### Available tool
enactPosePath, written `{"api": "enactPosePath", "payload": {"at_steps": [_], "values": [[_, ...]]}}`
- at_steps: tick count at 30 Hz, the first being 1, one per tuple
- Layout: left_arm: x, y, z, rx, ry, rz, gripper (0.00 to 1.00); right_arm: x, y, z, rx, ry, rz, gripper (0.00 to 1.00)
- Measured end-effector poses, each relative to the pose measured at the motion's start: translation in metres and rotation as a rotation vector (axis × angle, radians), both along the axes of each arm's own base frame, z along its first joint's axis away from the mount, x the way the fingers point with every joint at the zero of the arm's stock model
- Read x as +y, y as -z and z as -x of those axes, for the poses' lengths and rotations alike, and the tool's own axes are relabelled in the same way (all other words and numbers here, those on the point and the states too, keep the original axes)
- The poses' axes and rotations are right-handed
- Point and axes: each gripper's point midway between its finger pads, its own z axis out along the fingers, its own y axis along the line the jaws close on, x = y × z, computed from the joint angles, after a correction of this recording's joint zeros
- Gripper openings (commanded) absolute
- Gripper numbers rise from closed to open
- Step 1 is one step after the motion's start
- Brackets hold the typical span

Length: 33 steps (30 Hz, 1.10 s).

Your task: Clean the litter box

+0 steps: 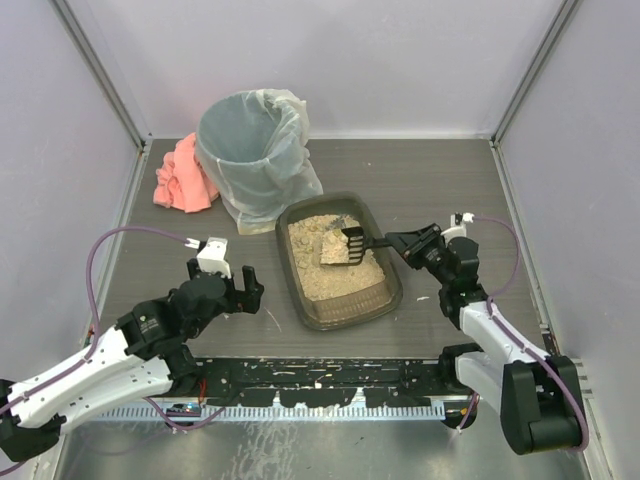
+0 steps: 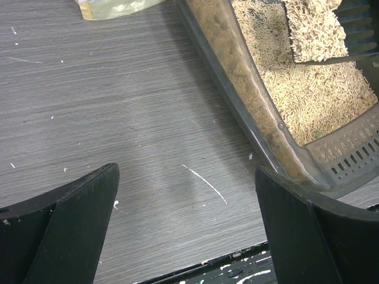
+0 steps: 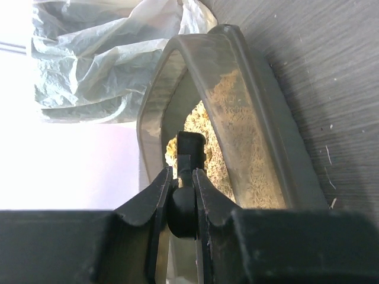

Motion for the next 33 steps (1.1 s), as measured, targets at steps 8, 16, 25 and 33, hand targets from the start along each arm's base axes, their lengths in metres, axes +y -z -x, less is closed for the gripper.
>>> {"api": "enactPosePath", "payload": {"at_steps": [8,16,25,33], "values": [[-0.001,0.000,0.000,0.006,-0.003,0.005,0.99,-0.014,0.007,0.006,0.027,0.020,-0.131,0.01],[-0.004,-0.004,-0.002,0.006,-0.004,0.006,0.99,-0.017,-0.002,0.007,-0.003,0.017,-0.203,0.01],[-0.011,0.001,-0.003,0.029,0.010,-0.012,0.99,-0.013,0.009,0.012,0.048,-0.001,-0.304,0.01],[-0.011,-0.004,-0.002,0.020,0.012,0.008,0.99,-0.014,-0.002,0.009,0.019,-0.022,-0.330,0.01]]}}
